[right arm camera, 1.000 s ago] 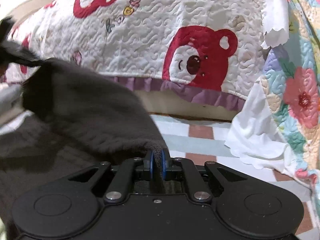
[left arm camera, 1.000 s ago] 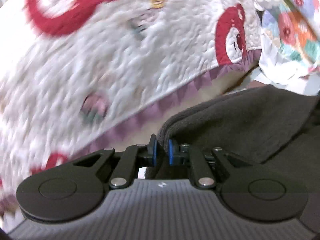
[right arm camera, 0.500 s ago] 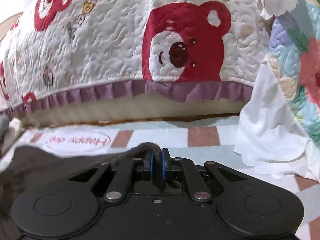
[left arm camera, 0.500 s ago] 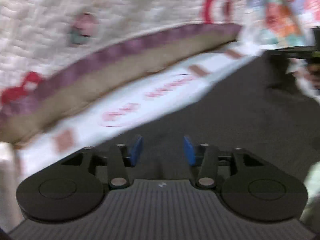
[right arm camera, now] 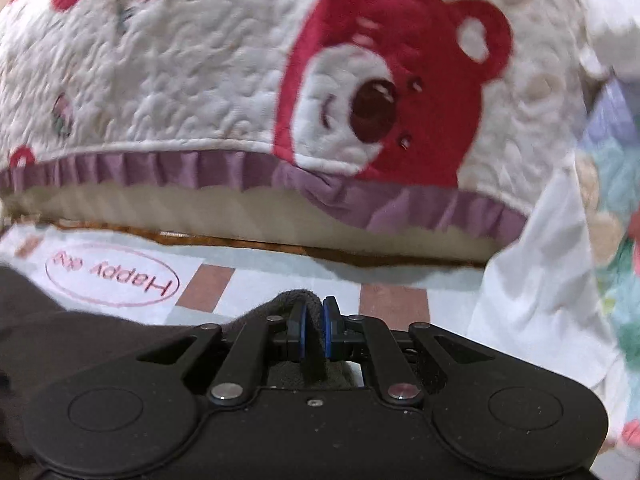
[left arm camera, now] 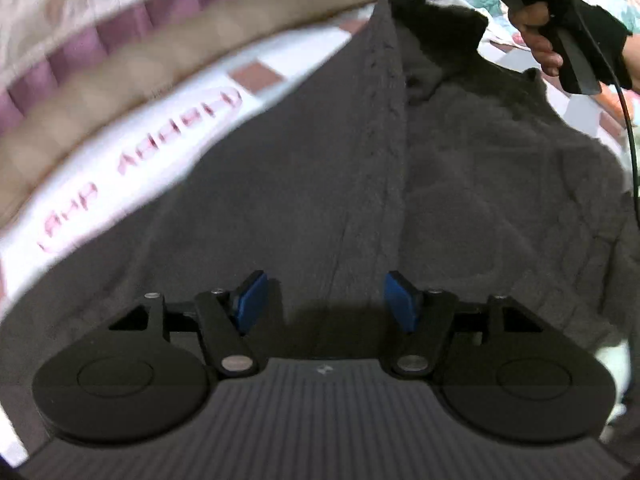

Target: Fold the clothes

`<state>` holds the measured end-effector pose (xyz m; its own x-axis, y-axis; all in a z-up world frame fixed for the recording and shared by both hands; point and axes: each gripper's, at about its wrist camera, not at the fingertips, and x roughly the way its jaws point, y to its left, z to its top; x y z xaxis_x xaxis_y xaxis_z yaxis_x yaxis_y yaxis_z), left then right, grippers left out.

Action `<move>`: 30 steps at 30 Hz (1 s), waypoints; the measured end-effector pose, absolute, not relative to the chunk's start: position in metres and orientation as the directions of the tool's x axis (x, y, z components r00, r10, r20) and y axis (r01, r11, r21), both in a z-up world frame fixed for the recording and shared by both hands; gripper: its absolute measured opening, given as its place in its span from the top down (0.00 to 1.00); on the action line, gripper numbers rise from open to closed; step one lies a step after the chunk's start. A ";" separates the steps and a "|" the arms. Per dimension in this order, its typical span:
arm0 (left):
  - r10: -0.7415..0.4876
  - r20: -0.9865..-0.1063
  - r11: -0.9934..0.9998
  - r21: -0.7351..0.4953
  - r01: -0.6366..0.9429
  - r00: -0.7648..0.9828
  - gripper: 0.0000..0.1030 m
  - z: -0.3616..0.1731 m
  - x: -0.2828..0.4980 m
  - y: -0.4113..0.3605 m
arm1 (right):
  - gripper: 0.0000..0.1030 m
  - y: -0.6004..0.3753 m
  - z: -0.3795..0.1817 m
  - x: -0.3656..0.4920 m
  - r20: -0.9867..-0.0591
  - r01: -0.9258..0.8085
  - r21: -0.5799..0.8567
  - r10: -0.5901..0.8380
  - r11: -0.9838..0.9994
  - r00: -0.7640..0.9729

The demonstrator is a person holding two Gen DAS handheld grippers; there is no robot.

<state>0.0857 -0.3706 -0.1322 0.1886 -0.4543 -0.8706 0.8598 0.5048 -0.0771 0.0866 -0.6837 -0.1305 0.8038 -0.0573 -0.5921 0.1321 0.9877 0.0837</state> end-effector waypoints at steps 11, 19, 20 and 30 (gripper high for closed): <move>-0.362 -0.883 0.446 0.119 0.887 0.300 0.90 -0.145 0.081 -0.377 | 0.84 -0.740 -0.139 0.054 -0.569 0.246 0.331 -0.015 0.911 0.822; -0.355 -0.754 0.544 0.314 0.778 0.553 0.90 -0.060 0.176 -0.394 | 0.42 -0.723 -0.158 0.023 -0.658 0.241 0.253 -0.016 0.937 0.753; -0.346 -0.724 0.580 0.335 0.743 0.596 0.90 -0.050 0.194 -0.397 | 0.41 -0.721 -0.162 0.025 -0.669 0.241 0.236 -0.022 0.941 0.743; -0.275 -0.514 0.748 0.417 0.516 0.813 0.53 -0.039 0.259 -0.404 | 0.32 -0.721 -0.185 0.057 -0.701 0.284 0.209 -0.059 0.936 0.711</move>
